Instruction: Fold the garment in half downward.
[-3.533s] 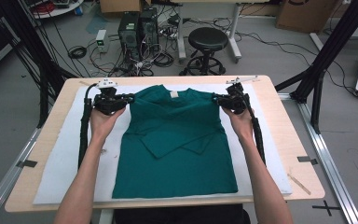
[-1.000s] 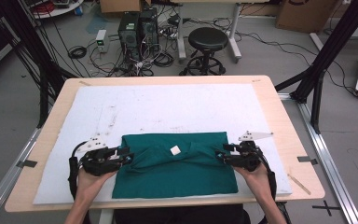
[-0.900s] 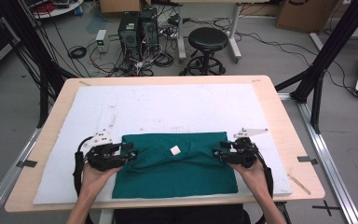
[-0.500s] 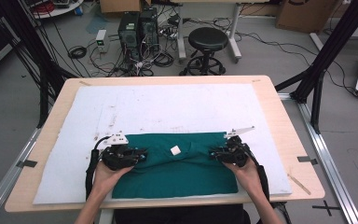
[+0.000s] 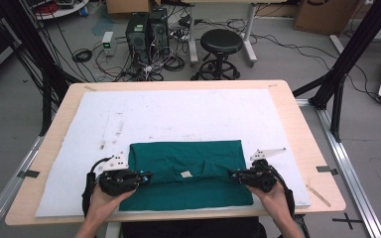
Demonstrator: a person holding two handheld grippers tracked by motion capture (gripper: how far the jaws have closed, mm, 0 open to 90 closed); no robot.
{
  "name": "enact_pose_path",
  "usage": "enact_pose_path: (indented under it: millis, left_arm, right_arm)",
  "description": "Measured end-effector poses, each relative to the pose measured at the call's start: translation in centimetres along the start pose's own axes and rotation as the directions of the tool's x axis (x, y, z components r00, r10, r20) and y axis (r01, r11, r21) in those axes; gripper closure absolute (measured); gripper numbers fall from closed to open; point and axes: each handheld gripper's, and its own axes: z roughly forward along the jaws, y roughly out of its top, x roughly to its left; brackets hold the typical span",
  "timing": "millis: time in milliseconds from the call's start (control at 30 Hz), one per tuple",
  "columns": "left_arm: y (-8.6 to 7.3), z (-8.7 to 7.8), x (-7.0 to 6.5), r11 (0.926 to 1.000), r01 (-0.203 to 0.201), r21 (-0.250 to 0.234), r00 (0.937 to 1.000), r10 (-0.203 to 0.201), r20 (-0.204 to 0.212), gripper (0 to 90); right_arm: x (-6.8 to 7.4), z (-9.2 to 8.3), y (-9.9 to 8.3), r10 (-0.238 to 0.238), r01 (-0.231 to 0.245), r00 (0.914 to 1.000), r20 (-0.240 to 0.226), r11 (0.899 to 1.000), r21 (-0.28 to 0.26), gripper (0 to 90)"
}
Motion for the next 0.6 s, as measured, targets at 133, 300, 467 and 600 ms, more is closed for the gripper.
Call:
enact_pose_path:
  millis: [133, 300, 467, 600]
  left_arm:
    - [-0.5, -0.7, -0.8, 1.0000, -0.002, -0.001, 1.0000, 0.002, 0.008, 88.1]
    - [-1.2, -1.0, -1.5, 0.9999, -0.008, 0.011, 0.9995, 0.008, 0.030, 88.1]
    - [-1.9, -0.7, -1.9, 0.9996, -0.008, 0.027, 0.9994, 0.007, 0.033, 88.1]
    - [-2.2, -0.6, -2.2, 0.9995, -0.002, 0.032, 0.9992, 0.000, 0.039, 88.2]
  right_arm:
    - [0.9, -0.3, -0.7, -0.031, 0.031, 0.9995, -0.002, 0.999, 0.011, 88.1]
    - [1.4, -0.3, -1.6, -0.057, 0.056, 0.9983, 0.010, 0.998, 0.042, 87.7]
    - [1.5, -0.6, -2.3, -0.064, 0.063, 0.9978, 0.019, 0.997, 0.044, 87.3]
    - [1.5, -0.9, -2.7, -0.062, 0.061, 0.9979, 0.018, 0.997, 0.049, 88.1]
